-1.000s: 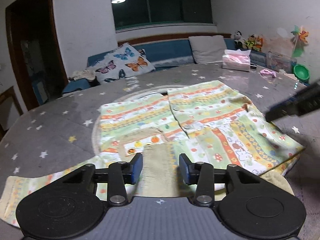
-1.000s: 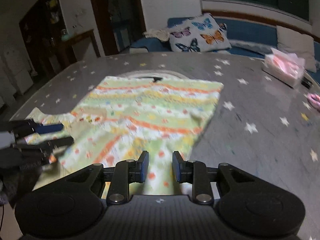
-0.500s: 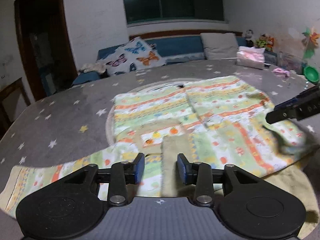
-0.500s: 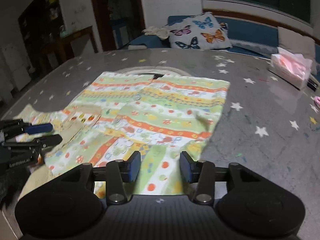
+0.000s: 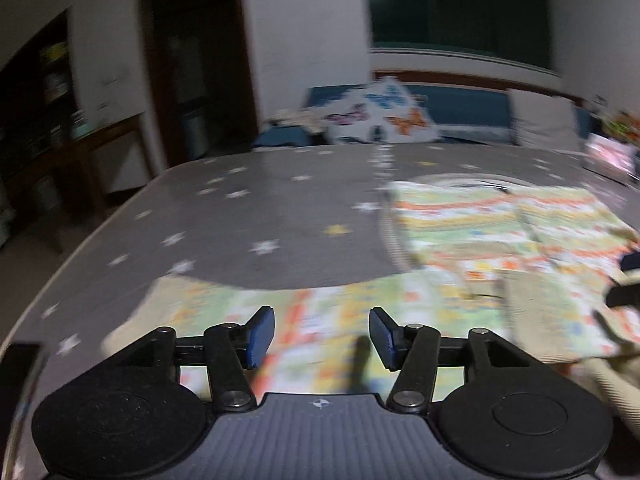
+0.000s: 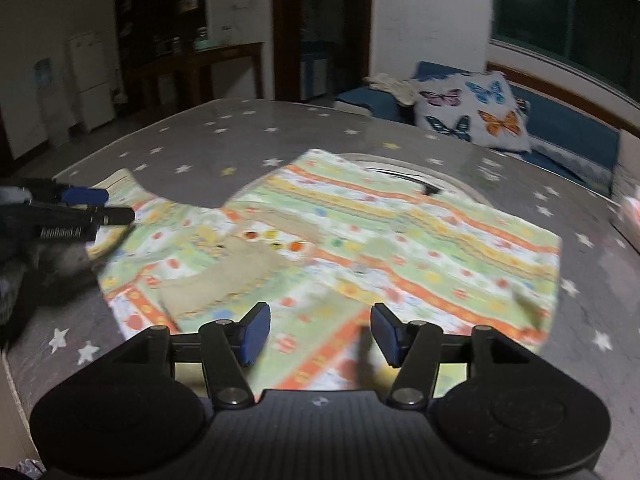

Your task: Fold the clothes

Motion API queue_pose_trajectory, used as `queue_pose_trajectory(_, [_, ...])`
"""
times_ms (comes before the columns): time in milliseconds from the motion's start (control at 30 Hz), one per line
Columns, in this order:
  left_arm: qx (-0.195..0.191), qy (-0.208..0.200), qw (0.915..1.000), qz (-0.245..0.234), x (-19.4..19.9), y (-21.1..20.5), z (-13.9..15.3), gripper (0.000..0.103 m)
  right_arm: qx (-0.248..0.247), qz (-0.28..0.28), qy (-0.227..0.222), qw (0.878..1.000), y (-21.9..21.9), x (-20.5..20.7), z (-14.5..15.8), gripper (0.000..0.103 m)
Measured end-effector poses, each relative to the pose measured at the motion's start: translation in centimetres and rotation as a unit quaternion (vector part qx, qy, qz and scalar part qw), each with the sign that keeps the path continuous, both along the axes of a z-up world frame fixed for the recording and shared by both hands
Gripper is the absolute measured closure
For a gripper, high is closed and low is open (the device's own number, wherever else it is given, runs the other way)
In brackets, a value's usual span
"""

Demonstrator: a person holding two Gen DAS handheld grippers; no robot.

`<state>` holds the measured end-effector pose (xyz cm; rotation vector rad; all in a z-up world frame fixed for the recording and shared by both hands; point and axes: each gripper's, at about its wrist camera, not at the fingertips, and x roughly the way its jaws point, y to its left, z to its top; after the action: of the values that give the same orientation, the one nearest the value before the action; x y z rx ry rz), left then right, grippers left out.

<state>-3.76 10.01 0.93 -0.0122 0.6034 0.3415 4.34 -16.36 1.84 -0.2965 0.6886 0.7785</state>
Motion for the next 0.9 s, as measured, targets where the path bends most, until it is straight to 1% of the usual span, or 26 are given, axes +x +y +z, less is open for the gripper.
queue_pose_trajectory(100, [-0.003, 0.004, 0.9991, 0.043, -0.9, 2.3, -0.2, 0.042, -0.017, 0.021, 0.006, 1.000, 1.6, -0.7, -0.9, 0.046])
queue_pose_trajectory(167, [0.002, 0.005, 0.9976, 0.069, -1.5, 3.5, -0.4, 0.040, -0.028, 0.029, -0.004, 0.999, 2.1, -1.2, -1.2, 0.046])
queue_pose_trajectory(233, [0.002, 0.004, 0.9959, 0.091, -2.1, 4.6, -0.4, 0.035, -0.026, 0.031, -0.010, 0.999, 2.4, -1.4, -0.9, 0.046])
queue_pose_trajectory(300, [0.000, 0.001, 0.9935, 0.113, -2.6, 5.7, -0.6, 0.032, -0.024, 0.032, -0.007, 0.999, 2.6, -1.5, -1.0, 0.046])
queue_pose_trajectory(433, [-0.010, 0.002, 0.9882, 0.153, -2.8, 7.8, -0.9, 0.032, -0.026, 0.034, -0.003, 0.999, 2.6, -1.6, -1.4, 0.045])
queue_pose_trajectory(567, [-0.022, 0.006, 0.9860, 0.165, -2.9, 9.1, -1.1, 0.034, -0.018, 0.030, -0.004, 0.999, 2.2, -1.6, -0.9, 0.045])
queue_pose_trajectory(667, [-0.048, 0.007, 0.9858, 0.161, -2.9, 9.9, -1.3, 0.046, -0.013, 0.025, -0.005, 1.000, 1.7, -1.7, -0.6, 0.045])
queue_pose_trajectory(733, [-0.063, 0.002, 0.9858, 0.156, -3.0, 10.2, -1.1, 0.060, -0.009, 0.022, -0.006, 1.000, 1.4, -1.8, -0.4, 0.045])
queue_pose_trajectory(767, [-0.071, -0.001, 0.9857, 0.153, -3.0, 10.3, -1.0, 0.075, -0.007, 0.021, -0.007, 1.000, 1.2, -1.8, -0.3, 0.045])
queue_pose_trajectory(800, [-0.079, -0.003, 0.9855, 0.150, -3.1, 10.4, -1.0, 0.085, -0.005, 0.019, -0.008, 1.000, 1.1, -1.8, -0.1, 0.045])
queue_pose_trajectory(833, [-0.087, -0.006, 0.9852, 0.147, -3.1, 10.6, -0.9, 0.090, -0.004, 0.018, -0.008, 1.000, 0.9, -1.9, 0.0, 0.045])
queue_pose_trajectory(900, [-0.105, -0.016, 0.9853, 0.133, -3.1, 10.3, -0.1, 0.092, 0.000, 0.014, -0.009, 1.000, 0.5, -1.9, 0.2, 0.045])
